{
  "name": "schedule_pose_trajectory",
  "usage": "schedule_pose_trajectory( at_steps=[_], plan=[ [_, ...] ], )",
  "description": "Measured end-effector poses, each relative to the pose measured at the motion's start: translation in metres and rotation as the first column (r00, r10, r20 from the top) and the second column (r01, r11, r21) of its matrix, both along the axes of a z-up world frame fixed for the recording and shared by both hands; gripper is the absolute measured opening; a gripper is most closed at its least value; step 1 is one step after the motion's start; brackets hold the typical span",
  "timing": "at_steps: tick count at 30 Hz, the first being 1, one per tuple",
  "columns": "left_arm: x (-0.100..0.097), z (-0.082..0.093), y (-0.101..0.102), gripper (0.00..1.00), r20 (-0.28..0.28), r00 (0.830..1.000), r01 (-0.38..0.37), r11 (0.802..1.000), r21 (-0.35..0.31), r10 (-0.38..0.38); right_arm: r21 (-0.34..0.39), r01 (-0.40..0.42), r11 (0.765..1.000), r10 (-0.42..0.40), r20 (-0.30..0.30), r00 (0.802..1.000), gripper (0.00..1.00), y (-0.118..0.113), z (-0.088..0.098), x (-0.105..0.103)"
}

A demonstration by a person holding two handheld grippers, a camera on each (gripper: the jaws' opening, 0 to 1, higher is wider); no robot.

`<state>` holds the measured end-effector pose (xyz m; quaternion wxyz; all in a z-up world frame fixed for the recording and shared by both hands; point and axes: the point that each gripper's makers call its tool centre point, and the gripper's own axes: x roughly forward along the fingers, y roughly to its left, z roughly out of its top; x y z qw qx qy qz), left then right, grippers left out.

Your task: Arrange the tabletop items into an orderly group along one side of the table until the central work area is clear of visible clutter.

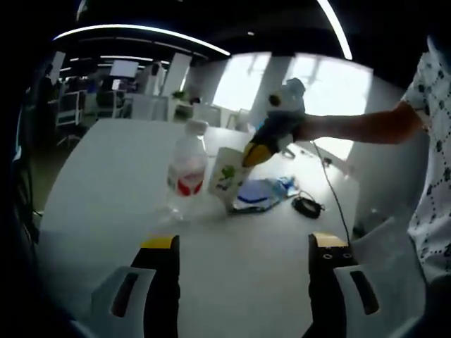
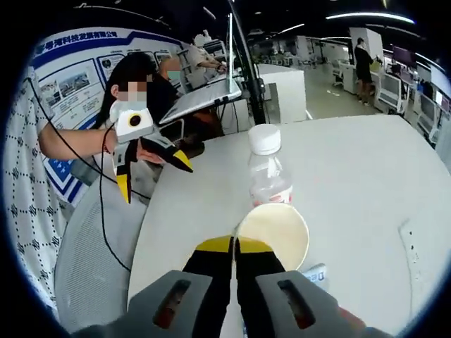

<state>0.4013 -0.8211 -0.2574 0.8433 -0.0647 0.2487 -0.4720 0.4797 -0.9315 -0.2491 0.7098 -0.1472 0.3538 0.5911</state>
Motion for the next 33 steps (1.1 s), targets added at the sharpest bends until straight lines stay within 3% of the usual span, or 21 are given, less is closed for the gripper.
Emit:
schedule_pose_trajectory(
  at_steps=[7, 16, 20, 23, 25, 30, 33],
  plan=[
    [0.000, -0.001, -0.002, 0.70, 0.001, 1.000, 0.003, 1.000, -0.002, -0.003, -0.064, -0.042, 0.997, 0.045, 0.048, 0.998, 0.00, 0.001, -0.004, 0.009],
    [0.002, -0.002, 0.002, 0.69, 0.001, 1.000, -0.006, 1.000, 0.000, 0.006, -0.187, -0.128, 0.974, 0.152, 0.121, 0.981, 0.00, 0.000, -0.016, 0.013],
    [0.002, -0.003, 0.003, 0.69, 0.000, 1.000, -0.009, 1.000, -0.004, 0.009, -0.265, -0.188, 0.946, 0.237, 0.167, 0.957, 0.00, -0.001, -0.023, 0.015],
    [0.002, -0.004, 0.002, 0.68, 0.000, 1.000, -0.007, 1.000, -0.004, 0.007, -0.337, -0.248, 0.908, 0.327, 0.203, 0.923, 0.00, -0.002, -0.031, 0.015],
    [0.002, -0.003, 0.002, 0.68, 0.000, 1.000, -0.009, 1.000, -0.005, 0.009, -0.370, -0.264, 0.891, 0.352, 0.194, 0.916, 0.00, -0.004, -0.036, 0.014],
    [0.001, -0.006, 0.001, 0.68, -0.007, 1.000, -0.007, 1.000, -0.007, 0.007, -0.435, -0.314, 0.844, 0.435, 0.212, 0.875, 0.00, -0.006, -0.046, 0.014],
    [0.001, -0.008, 0.001, 0.68, -0.011, 1.000, -0.011, 1.000, -0.009, 0.011, -0.451, -0.334, 0.828, 0.461, 0.208, 0.862, 0.00, -0.005, -0.049, 0.013]
  ],
)
